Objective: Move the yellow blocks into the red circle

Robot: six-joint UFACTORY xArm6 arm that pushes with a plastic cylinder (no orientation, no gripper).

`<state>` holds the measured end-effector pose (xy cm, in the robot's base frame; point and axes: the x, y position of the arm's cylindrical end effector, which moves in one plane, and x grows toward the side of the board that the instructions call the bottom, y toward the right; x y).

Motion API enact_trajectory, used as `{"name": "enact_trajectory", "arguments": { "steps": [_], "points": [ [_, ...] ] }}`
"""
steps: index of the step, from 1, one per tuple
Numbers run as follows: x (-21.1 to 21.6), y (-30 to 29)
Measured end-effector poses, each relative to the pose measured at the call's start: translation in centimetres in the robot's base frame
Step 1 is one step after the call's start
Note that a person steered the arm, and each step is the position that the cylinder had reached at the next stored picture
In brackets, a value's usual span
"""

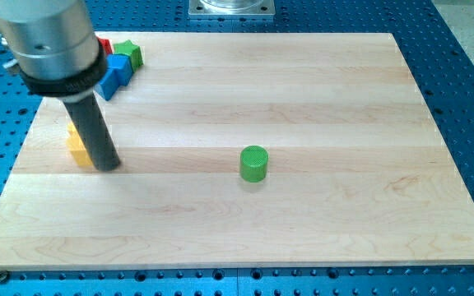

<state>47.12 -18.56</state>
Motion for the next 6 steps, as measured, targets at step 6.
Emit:
{"name": "enact_trajectory", "arguments": {
  "steps": [6],
  "points": [
    [-6.3, -4.5]
  ]
}}
